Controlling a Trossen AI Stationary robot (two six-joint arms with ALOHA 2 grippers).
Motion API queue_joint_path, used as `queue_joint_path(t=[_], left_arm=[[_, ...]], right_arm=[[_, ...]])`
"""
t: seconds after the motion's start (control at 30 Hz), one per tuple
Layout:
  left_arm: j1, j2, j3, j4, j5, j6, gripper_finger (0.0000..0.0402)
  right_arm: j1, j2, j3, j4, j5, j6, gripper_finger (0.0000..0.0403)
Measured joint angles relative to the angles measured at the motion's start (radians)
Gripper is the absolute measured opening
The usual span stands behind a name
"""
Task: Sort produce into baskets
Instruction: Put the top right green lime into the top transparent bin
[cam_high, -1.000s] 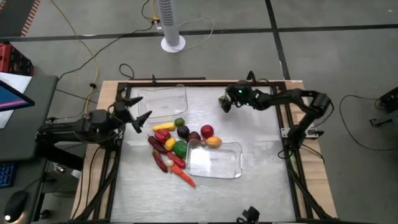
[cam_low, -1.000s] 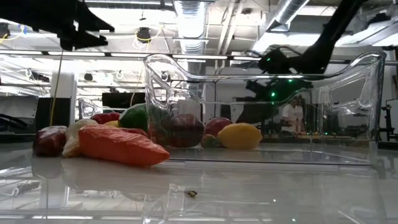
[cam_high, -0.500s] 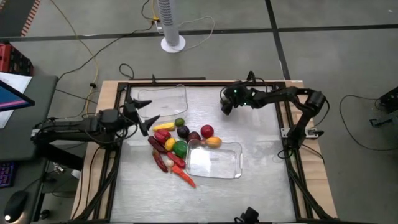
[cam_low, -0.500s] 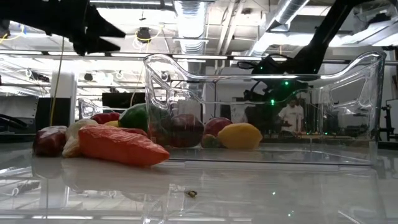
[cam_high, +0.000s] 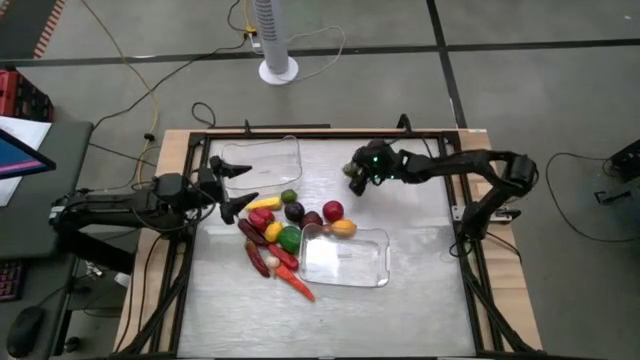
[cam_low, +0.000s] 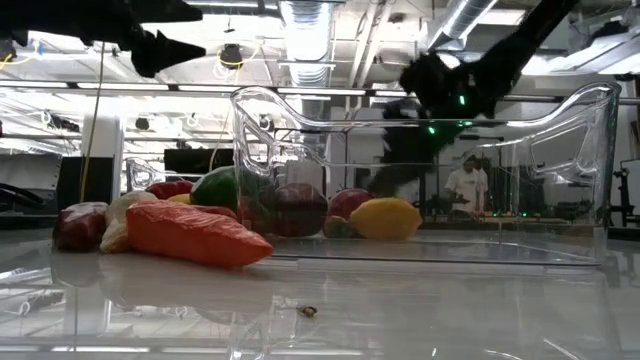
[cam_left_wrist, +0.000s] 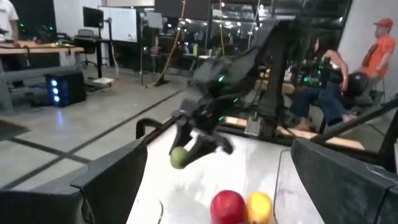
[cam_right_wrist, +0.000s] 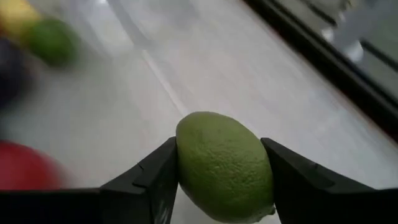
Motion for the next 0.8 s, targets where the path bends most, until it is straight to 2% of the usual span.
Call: queue_joint_path(t=[0.13, 0.27, 0.43, 0.57, 0.7, 0.8], left_arm=[[0.001, 0.035, 0.013, 0.076, 0.008, 0.028, 0.0387], [0.001, 0.093, 0.089, 0.025, 0.027, 0.038, 0.0387], [0.001, 0.151, 0.119, -0.015, 0.027, 0.062, 0.0387], [0.001, 0.149, 0.119, -0.031, 0.027, 0.082, 0.0387], [0.001, 0.123, 0.119, -0.080, 0.026, 0.102, 0.0387], [0.000, 0.108, 0.119, -0.108, 0.026, 0.102, 0.0387]], right_arm=[[0.135, -0.003, 0.122, -0.001, 0.052, -0.017, 0.0234], [0.220, 0.086, 0.316, -0.003, 0.129, -0.107, 0.0234], [0.224, 0.256, 0.593, -0.045, 0.129, -0.155, 0.0234], [0.207, 0.370, 0.773, -0.147, 0.113, -0.178, 0.0248], [0.185, 0.436, 0.878, -0.222, 0.030, -0.173, 0.0274], [0.176, 0.452, 0.909, -0.263, 0.020, -0.175, 0.0292]])
